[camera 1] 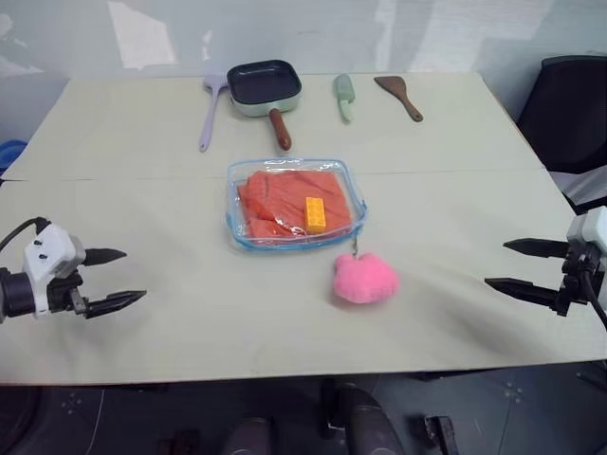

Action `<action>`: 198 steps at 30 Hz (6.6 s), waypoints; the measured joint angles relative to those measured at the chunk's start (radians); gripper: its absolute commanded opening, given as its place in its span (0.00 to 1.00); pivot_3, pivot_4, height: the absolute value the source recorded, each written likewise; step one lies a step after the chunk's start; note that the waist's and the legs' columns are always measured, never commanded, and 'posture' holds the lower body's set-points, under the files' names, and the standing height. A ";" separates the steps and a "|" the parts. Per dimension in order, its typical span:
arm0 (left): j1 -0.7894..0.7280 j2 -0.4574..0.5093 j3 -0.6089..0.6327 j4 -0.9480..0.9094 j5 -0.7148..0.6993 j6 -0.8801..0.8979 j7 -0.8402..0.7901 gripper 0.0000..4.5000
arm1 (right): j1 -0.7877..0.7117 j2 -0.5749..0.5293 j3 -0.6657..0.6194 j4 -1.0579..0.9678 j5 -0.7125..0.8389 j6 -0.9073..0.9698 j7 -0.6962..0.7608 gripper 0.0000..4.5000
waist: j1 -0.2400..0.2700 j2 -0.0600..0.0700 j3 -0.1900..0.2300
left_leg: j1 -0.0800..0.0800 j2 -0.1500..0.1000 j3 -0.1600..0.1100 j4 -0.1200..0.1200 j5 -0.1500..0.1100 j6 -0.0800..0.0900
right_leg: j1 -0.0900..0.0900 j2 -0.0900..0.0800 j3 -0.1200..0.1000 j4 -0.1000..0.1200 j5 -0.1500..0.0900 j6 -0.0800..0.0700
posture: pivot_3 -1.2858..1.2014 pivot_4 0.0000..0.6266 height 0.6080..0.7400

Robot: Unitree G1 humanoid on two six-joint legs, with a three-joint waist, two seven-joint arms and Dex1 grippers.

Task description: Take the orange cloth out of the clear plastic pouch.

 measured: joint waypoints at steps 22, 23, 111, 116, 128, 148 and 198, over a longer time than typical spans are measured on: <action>-0.082 -0.043 -0.039 -0.053 0.013 0.092 0.079 0.99 | 0.015 0.063 0.005 -0.067 -0.052 0.002 -0.137 1.00 | 0.000 0.000 0.000 | 0.004 -0.001 0.009 0.001 0.002 -0.002 | 0.000 0.001 0.008 0.007 0.000 -0.001 | 0.52 0.24 1.00; -0.083 -0.054 -0.039 -0.068 0.007 0.107 0.087 0.99 | 0.015 0.076 0.008 -0.074 -0.051 0.007 -0.142 1.00 | 0.000 0.000 0.000 | 0.004 -0.001 0.009 0.001 0.002 -0.002 | 0.000 0.001 0.009 0.008 0.000 -0.001 | 0.52 0.24 1.00; -0.644 -0.294 -0.511 0.146 0.222 -0.155 0.014 1.00 | -0.110 0.124 -0.075 -0.329 0.011 0.544 -0.483 0.99 | -0.026 -0.004 -0.002 | 0.005 -0.002 0.015 0.004 0.008 -0.007 | 0.000 0.010 0.024 0.012 0.005 0.000 | 0.52 0.24 1.00; -0.691 -0.294 -0.538 0.320 0.340 -0.342 0.044 1.00 | -0.139 0.020 -0.069 -0.533 0.236 0.544 -0.217 0.99 | -0.017 -0.005 -0.001 | 0.004 -0.001 0.014 0.003 0.007 -0.005 | 0.000 0.009 0.022 0.011 0.005 0.000 | 0.52 0.24 1.00; -0.738 -0.383 -0.573 0.461 0.430 -0.529 0.096 0.58 | -0.248 0.010 0.061 -0.583 0.319 0.526 -0.203 1.00 | 0.020 -0.008 -0.001 | 0.001 -0.003 0.014 0.013 0.004 0.000 | -0.001 0.004 0.016 0.012 0.007 0.003 | 0.52 0.24 1.00; -0.554 -0.202 -0.527 0.270 0.274 -0.575 -0.197 0.01 | -0.193 0.010 0.076 -0.603 0.341 0.508 -0.167 1.00 | 0.017 -0.008 -0.001 | 0.002 -0.002 0.013 0.015 0.003 0.000 | -0.001 0.004 0.016 0.013 0.007 0.002 | 0.52 0.24 1.00; -0.358 -0.100 -0.329 -0.426 -0.238 0.307 -0.091 0.83 | -0.112 0.214 0.483 -0.436 0.001 0.229 -0.183 0.02 | 0.005 -0.008 -0.001 | 0.003 0.001 0.017 0.016 0.000 -0.005 | 0.001 0.015 0.026 0.014 0.005 -0.001 | 0.52 0.24 1.00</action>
